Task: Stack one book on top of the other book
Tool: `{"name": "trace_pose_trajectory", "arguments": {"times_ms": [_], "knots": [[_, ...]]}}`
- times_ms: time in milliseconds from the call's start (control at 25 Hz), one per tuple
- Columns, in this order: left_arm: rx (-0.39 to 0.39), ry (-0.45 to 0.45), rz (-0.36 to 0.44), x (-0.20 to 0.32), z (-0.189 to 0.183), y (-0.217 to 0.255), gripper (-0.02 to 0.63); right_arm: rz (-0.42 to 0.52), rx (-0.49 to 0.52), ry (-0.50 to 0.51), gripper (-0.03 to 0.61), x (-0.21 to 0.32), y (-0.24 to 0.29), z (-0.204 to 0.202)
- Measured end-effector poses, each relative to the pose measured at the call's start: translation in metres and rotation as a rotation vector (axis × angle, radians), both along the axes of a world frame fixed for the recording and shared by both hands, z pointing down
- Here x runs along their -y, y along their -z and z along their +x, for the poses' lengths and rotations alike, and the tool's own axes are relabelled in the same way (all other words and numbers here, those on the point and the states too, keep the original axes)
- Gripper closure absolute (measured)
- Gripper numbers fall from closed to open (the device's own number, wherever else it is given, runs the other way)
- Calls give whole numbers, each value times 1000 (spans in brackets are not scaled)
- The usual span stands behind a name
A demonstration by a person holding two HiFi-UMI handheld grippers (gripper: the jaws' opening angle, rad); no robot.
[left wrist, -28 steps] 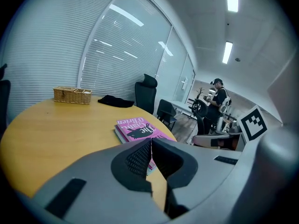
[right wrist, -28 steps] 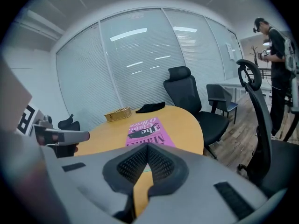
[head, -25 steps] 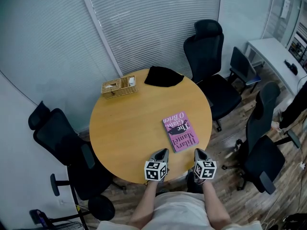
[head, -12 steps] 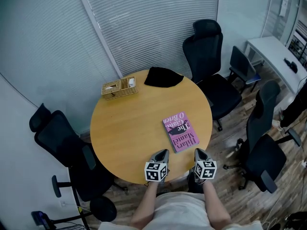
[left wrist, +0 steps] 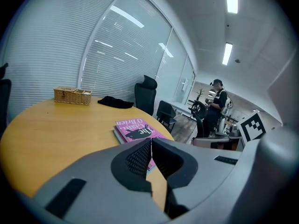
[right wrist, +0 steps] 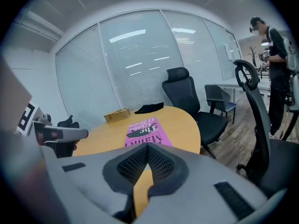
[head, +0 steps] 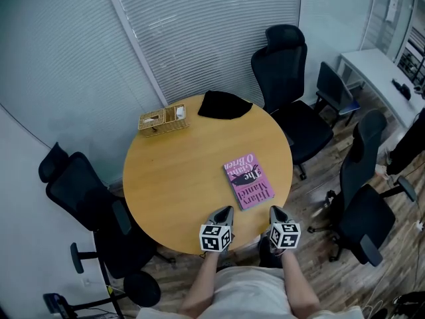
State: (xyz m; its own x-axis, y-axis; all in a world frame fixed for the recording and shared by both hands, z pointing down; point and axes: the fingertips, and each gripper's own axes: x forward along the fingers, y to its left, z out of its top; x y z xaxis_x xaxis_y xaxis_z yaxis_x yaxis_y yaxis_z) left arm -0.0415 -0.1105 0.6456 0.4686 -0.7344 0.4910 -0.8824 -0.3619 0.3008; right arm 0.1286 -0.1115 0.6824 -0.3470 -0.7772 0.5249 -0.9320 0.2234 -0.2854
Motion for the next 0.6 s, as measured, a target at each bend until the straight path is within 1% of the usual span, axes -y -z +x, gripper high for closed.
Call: {"name": "trace_pose_trajectory", "arguments": {"times_ms": [360,600], "knots": [[-4,17,-5,3,-5,-2,584,2,-7,-7,560,0,1,4],[-1,4,-8,3,-3,-3,584,3,-7,-9,560,2,1,4]]}}
